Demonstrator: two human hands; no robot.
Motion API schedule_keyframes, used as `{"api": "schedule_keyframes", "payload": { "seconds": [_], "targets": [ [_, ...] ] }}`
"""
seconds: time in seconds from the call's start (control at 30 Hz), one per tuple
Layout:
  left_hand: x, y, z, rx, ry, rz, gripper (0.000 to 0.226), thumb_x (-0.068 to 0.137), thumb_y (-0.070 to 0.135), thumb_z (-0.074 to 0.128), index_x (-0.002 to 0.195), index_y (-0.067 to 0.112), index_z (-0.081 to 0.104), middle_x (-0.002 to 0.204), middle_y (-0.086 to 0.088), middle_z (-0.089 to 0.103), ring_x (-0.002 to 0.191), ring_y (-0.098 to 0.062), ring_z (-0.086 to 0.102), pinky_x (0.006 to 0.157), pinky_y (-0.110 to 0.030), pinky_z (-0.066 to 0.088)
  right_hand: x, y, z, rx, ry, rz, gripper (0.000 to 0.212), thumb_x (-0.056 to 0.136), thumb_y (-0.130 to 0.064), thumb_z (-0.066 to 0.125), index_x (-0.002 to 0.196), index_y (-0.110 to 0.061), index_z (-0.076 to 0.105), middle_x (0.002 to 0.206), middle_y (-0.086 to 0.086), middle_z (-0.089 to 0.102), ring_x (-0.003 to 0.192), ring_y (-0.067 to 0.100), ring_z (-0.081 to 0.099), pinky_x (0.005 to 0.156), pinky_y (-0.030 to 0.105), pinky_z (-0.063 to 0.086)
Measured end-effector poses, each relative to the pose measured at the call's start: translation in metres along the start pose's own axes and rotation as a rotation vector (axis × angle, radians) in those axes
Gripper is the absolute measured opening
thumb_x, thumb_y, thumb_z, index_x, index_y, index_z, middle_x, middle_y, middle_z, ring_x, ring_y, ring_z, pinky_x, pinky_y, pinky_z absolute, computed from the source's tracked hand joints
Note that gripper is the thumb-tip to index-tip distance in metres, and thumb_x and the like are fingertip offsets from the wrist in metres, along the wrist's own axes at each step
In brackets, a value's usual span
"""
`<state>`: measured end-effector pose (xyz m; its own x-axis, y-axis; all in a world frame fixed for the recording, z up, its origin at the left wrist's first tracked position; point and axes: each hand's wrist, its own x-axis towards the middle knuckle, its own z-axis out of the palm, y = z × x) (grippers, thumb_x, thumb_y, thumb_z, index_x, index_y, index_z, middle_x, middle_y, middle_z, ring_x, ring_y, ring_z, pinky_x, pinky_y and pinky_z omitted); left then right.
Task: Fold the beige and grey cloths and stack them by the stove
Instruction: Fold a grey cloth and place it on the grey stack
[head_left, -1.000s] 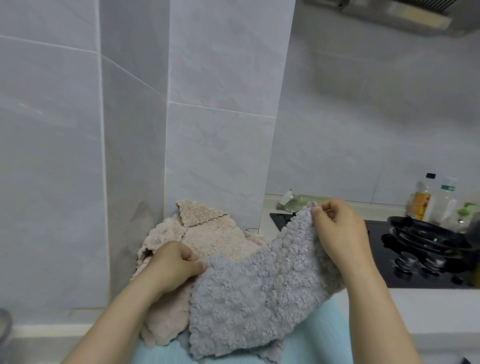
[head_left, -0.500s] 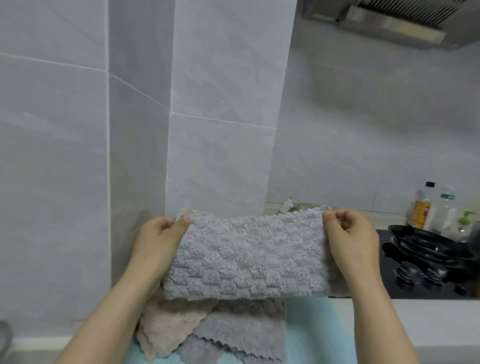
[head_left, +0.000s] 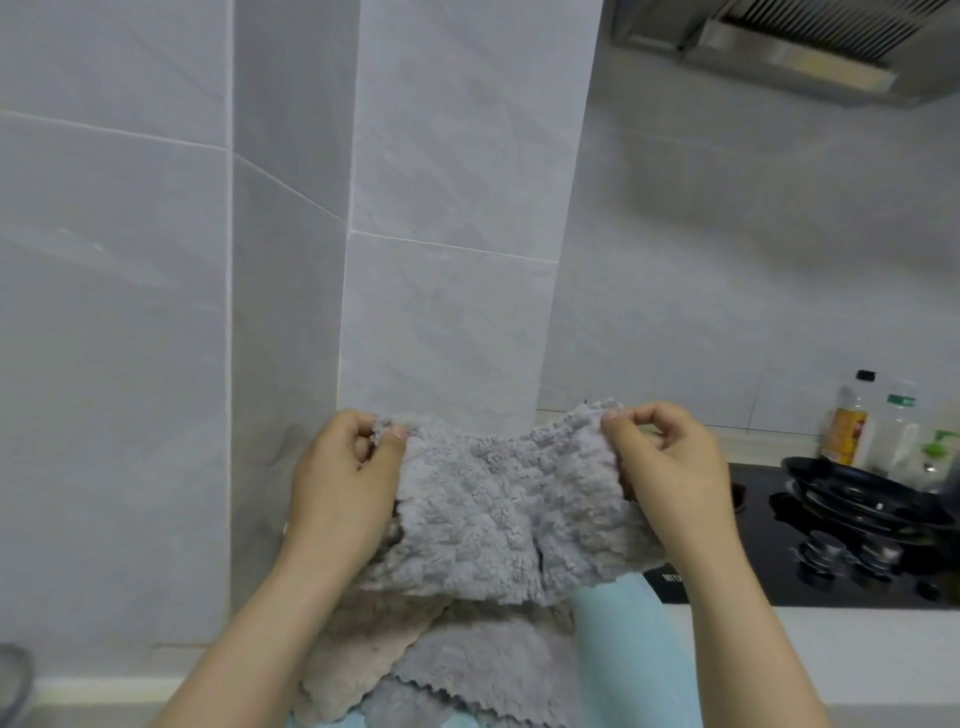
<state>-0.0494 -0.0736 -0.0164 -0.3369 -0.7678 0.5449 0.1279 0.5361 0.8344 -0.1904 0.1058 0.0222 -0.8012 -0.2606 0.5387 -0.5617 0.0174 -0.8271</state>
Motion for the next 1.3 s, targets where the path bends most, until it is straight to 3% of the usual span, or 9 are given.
{"api": "schedule_keyframes", "payload": {
  "seconds": [0.13,0.23,0.33,0.53,0.6,0.73,0.97,1.17,1.3],
  "targets": [
    [-0.006,0.010,0.008,-0.181,-0.127,-0.123,0.017,0.081,0.032,0.069,0.087,0.022,0.056,0.066,0.003,0.056,0.057,-0.021,0.051,0.066,-0.043,0.049,-0.014,-0.015,0.019,0.159,-0.225,0.022,0.014,0.089,-0.015,0.066,0.080,-0.009,0.059,0.047,-0.001,0.052,0.039,0.012,0.048,0.043,0.023,0.043],
    [-0.011,0.018,0.013,-0.283,-0.178,-0.187,0.015,0.084,0.014,0.069,0.092,0.020,0.059,0.077,-0.005,0.067,0.057,-0.013,0.058,0.062,-0.029,0.051,-0.023,-0.022,0.032,0.227,-0.390,0.033,0.012,0.090,-0.012,0.066,0.082,-0.007,0.058,0.051,0.004,0.061,0.046,0.020,0.059,0.045,0.027,0.048],
    [-0.013,0.022,0.011,-0.293,-0.192,-0.195,0.020,0.080,0.015,0.073,0.097,0.015,0.063,0.081,-0.006,0.072,0.068,-0.012,0.065,0.070,-0.029,0.052,-0.029,-0.026,0.039,0.249,-0.478,0.043,0.014,0.090,-0.013,0.067,0.088,-0.002,0.058,0.055,0.005,0.064,0.047,0.019,0.061,0.046,0.026,0.050],
    [-0.014,0.028,0.007,-0.434,-0.222,-0.242,0.010,0.081,0.004,0.070,0.090,0.004,0.066,0.062,0.001,0.068,0.043,0.001,0.055,0.043,-0.010,0.041,-0.027,-0.024,0.036,0.374,-0.609,0.090,0.012,0.098,-0.009,0.053,0.101,0.000,0.060,0.069,0.011,0.068,0.057,0.020,0.066,0.051,0.021,0.052],
    [-0.014,0.030,0.006,-0.461,-0.241,-0.248,0.010,0.081,0.002,0.069,0.091,0.003,0.067,0.063,-0.001,0.069,0.044,-0.001,0.057,0.043,-0.011,0.042,-0.026,-0.022,0.037,0.387,-0.605,0.083,0.011,0.095,-0.004,0.055,0.106,-0.001,0.057,0.069,0.012,0.068,0.055,0.020,0.065,0.050,0.022,0.052],
    [-0.015,0.032,0.005,-0.451,-0.277,-0.229,0.011,0.081,0.003,0.068,0.092,0.001,0.070,0.075,-0.009,0.074,0.061,-0.010,0.067,0.054,-0.016,0.049,-0.025,-0.015,0.039,0.328,-0.568,0.031,0.033,0.087,-0.008,0.068,0.116,-0.017,0.055,0.059,0.008,0.065,0.046,0.018,0.057,0.045,0.024,0.046],
    [-0.016,0.034,0.002,-0.395,-0.250,-0.224,0.004,0.081,0.005,0.070,0.085,0.006,0.071,0.074,-0.010,0.074,0.064,-0.014,0.069,0.058,-0.021,0.052,-0.020,-0.008,0.043,0.225,-0.458,-0.068,0.022,0.078,-0.014,0.079,0.090,-0.008,0.063,0.045,-0.008,0.049,0.042,0.007,0.041,0.046,0.020,0.037],
    [-0.016,0.031,0.002,-0.277,-0.263,-0.187,0.004,0.081,0.014,0.072,0.084,0.014,0.074,0.077,-0.003,0.075,0.072,-0.011,0.071,0.065,-0.022,0.050,-0.020,-0.004,0.044,0.041,-0.344,-0.204,0.021,0.070,-0.029,0.084,0.069,-0.020,0.065,0.064,-0.008,0.050,0.055,0.003,0.042,0.055,0.016,0.034],
    [-0.017,0.034,0.003,-0.251,-0.238,-0.157,0.004,0.082,0.014,0.071,0.082,0.016,0.074,0.076,0.000,0.075,0.071,-0.009,0.070,0.063,-0.018,0.049,-0.020,-0.005,0.042,0.057,-0.338,-0.199,0.023,0.074,-0.030,0.081,0.068,-0.019,0.062,0.067,-0.010,0.056,0.058,0.006,0.046,0.058,0.023,0.038]
  ]
}}
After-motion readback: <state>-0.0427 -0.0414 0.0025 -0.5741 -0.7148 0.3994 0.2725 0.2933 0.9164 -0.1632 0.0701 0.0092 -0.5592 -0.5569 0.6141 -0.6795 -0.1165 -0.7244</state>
